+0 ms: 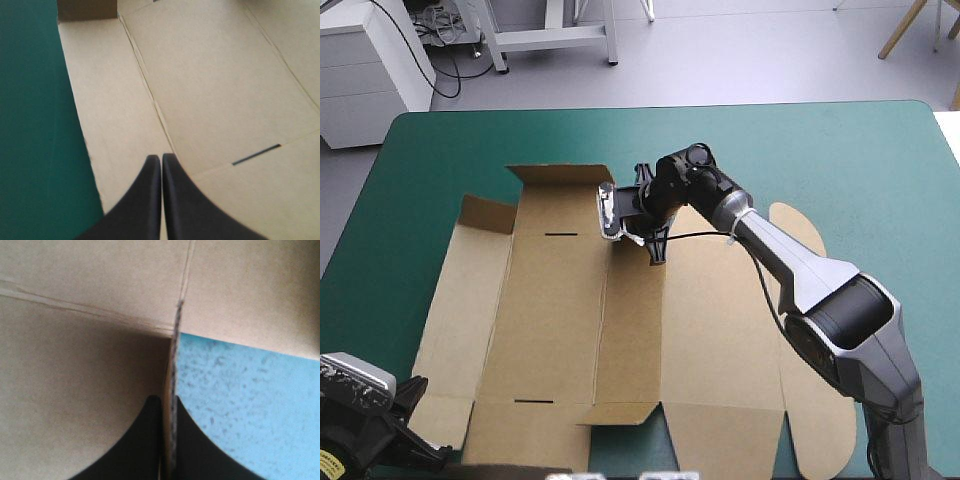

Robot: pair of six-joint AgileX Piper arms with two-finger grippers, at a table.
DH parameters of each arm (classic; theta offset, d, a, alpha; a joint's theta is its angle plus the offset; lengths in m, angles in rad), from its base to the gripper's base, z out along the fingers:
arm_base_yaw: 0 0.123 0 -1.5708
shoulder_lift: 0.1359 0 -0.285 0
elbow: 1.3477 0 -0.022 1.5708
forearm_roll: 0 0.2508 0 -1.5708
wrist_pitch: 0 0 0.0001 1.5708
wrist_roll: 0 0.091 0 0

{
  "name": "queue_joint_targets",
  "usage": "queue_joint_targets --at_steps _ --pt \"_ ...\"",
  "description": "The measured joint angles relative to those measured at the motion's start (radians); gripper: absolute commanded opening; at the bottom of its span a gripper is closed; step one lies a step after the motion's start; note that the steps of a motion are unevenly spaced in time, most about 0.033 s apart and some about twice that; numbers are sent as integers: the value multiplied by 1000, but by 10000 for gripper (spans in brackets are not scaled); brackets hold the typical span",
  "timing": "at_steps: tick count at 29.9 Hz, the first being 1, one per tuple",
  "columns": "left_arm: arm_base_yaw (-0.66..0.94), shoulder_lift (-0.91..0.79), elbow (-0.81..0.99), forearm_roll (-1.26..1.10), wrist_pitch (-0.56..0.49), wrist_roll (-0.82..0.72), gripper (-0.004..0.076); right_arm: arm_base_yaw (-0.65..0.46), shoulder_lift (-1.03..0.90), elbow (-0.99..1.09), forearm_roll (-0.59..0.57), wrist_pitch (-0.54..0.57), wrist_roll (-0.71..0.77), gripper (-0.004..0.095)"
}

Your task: Fold the box

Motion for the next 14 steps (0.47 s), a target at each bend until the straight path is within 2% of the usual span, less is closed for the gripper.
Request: queue_joint_targets --at_steps 6,14 --pt "0 0 -2 0 0 -1 -10 10 0 -1 -28 42 -17 -19" --pt "0 0 -3 8 0 -2 -10 8 0 -1 -29 94 166 -19"
